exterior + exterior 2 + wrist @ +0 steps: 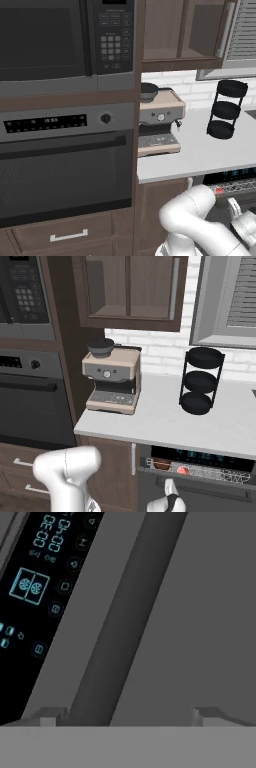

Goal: Pick up the cup and bowl from the counter, place them in the dishwasher, and close the dishwasher door.

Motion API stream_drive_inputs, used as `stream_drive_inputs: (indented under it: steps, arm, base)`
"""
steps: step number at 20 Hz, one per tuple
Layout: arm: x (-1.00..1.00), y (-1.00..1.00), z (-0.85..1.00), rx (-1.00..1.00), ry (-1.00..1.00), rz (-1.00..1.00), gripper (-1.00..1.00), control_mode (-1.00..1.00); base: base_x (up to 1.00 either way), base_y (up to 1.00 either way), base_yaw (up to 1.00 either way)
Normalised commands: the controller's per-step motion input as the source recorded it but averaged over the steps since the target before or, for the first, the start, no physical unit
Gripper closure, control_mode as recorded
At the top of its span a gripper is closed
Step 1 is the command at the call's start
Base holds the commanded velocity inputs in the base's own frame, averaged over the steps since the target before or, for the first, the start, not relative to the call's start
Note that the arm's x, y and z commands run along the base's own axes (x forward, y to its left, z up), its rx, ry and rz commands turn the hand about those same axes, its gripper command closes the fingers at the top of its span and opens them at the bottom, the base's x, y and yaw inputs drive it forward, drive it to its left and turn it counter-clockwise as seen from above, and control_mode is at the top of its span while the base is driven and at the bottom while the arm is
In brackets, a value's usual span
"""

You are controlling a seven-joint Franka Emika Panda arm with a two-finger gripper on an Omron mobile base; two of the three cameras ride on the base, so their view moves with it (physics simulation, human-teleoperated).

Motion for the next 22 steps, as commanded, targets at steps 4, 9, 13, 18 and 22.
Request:
stream_drive_inputs:
  steps: [4, 9, 13, 18, 22]
  arm:
    - [0.99, -0.24, -0.26, 0.19, 0.04, 0.0, -1.0, -1.0]
    - [0.78, -0.16, -0.27, 0.18, 0.0, 0.0, -1.0, -1.0]
    - [0.65, -0.17, -0.27, 0.16, 0.0, 0.0, -1.0, -1.0]
    - [0.53, -0.1, -0.27, 0.12, 0.0, 0.0, -1.0, -1.0]
    - [0.11, 0.0, -0.12, 0.03, 0.0, 0.0, -1.0, -1.0]
  base:
    - [0.0, 0.0, 0.0]
    - [0.0, 0.0, 0.0]
    - [0.0, 0.0, 0.0]
    - [0.0, 0.0, 0.0]
    - [0.0, 0.0, 0.0]
